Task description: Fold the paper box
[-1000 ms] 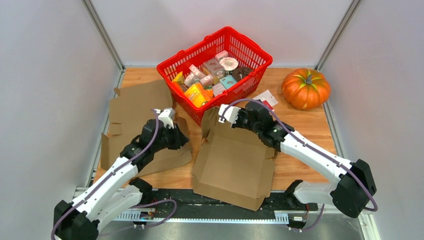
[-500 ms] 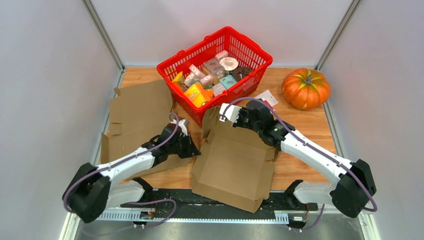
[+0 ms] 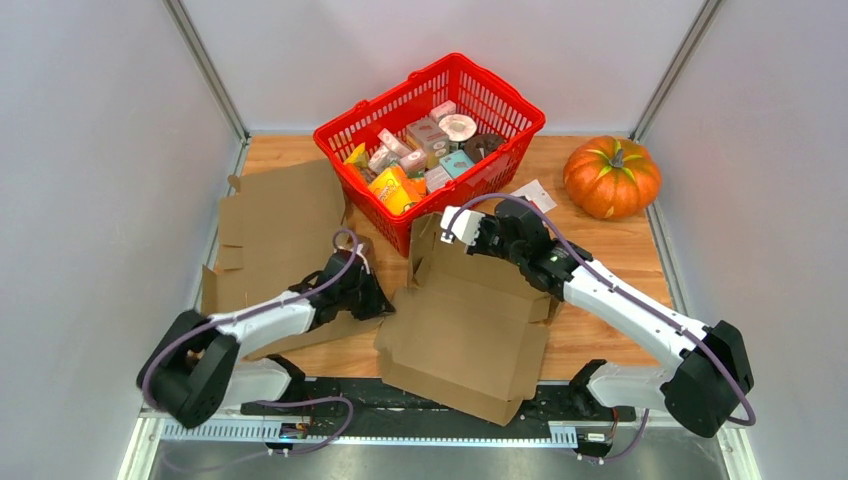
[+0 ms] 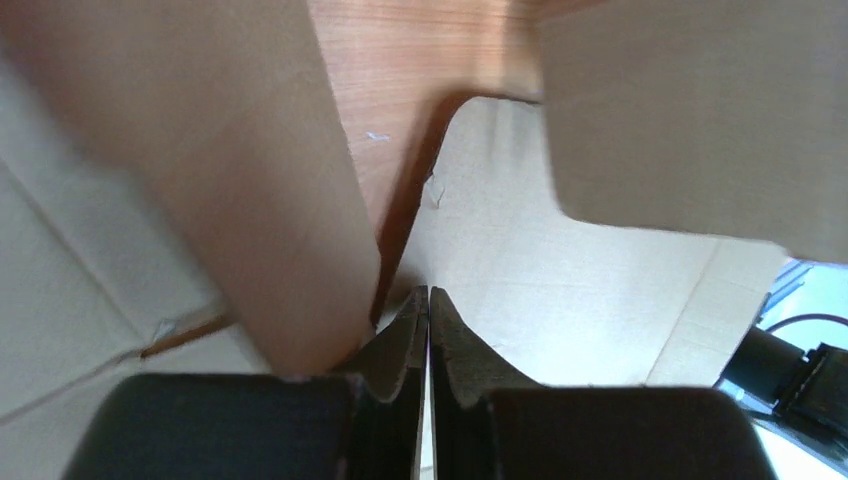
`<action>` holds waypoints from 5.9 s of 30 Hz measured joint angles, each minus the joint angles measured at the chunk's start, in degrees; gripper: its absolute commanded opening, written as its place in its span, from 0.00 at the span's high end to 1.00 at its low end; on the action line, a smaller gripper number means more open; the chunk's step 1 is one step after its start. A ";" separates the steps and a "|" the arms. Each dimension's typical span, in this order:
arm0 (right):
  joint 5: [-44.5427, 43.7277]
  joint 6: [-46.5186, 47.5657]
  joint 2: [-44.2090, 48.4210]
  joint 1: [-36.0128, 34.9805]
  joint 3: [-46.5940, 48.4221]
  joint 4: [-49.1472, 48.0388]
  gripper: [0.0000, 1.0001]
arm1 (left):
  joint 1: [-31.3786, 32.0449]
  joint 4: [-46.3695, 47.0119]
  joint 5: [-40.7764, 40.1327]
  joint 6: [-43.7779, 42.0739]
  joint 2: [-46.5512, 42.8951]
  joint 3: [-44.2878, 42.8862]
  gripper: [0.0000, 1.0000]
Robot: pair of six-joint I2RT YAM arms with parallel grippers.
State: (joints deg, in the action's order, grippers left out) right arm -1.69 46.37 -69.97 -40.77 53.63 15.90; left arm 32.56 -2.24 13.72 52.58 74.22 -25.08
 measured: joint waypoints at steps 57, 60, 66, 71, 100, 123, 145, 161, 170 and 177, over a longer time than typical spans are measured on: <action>-23.63 10.45 0.90 -19.74 -9.25 -11.74 0.97 | -1.16 16.41 7.28 -33.11 -15.91 -1.44 0.44; -23.65 10.45 0.90 -19.74 -9.20 -11.52 0.97 | -1.22 15.02 4.04 -34.01 -16.59 -2.25 0.46; -23.39 10.45 1.07 -19.74 -9.20 -11.28 0.97 | -1.90 12.00 0.11 -36.94 -15.67 -3.87 0.43; -23.34 10.54 0.90 -19.76 -8.85 -10.67 0.97 | -2.71 13.55 6.54 -39.01 -10.58 -5.31 0.43; -35.23 8.33 -3.37 -28.96 -7.37 -9.46 0.97 | 3.61 26.27 2.40 -38.64 -11.76 1.66 0.56; -27.58 -0.26 -1.49 -26.47 -5.86 -7.45 0.99 | 23.26 29.38 -50.42 -31.36 -0.63 -4.00 0.98; -19.80 -11.63 -0.02 -24.74 -5.84 -5.09 0.23 | 22.14 39.56 -50.49 -34.58 8.85 -4.85 1.00; -14.23 -57.68 16.68 -21.51 1.31 18.38 0.14 | 21.99 42.10 -49.53 -34.21 8.28 -2.14 0.69; 1.97 -73.79 14.80 0.52 4.63 17.64 0.40 | 21.99 39.56 -49.88 -34.56 10.73 -3.41 0.76; 7.37 -77.13 7.91 2.86 3.72 14.01 0.59 | 21.55 39.71 -50.27 -35.12 14.99 -6.54 0.99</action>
State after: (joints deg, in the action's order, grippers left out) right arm 5.67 -30.76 -62.06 -37.91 57.34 29.91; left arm 54.11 37.47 -36.56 17.45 89.21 -31.62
